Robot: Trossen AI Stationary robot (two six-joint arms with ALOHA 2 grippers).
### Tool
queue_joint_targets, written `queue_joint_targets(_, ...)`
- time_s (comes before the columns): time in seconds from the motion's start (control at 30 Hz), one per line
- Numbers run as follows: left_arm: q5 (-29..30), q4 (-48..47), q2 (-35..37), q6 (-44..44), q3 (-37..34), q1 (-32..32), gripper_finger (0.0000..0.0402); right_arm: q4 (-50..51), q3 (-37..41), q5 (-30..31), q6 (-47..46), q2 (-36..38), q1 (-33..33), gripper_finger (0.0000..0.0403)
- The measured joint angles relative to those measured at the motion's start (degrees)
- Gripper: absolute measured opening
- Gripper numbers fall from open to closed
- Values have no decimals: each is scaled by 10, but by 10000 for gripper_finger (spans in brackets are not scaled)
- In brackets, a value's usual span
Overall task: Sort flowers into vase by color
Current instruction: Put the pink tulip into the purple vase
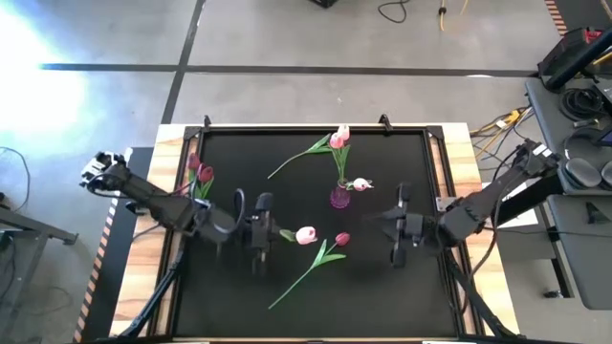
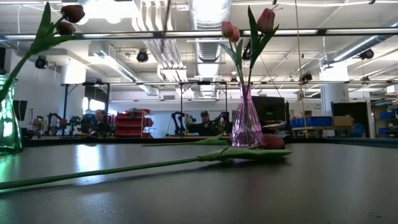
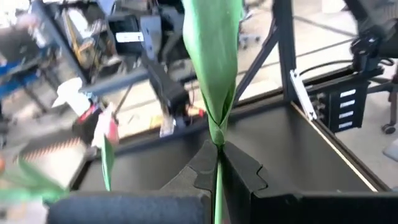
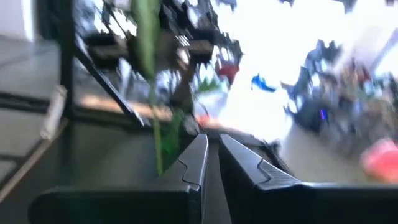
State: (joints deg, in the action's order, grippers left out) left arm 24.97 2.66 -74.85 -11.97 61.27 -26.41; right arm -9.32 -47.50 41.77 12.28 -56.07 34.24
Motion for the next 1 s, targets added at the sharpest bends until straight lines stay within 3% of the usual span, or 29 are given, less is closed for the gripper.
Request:
queue_joint_targets(0.17,-99,37,0,-35,0,58,0,-134,31,-29,84,-26,-6,80)
queue_joint_targets(0.5,-171,63,1,-54,0,118,0,-166,-36,-86,72,-138,-71,181)
queue_joint_targets(1.0,-227,64,1,-70,-2,139,0,-134,-215,-92,94,-272,-112,185)
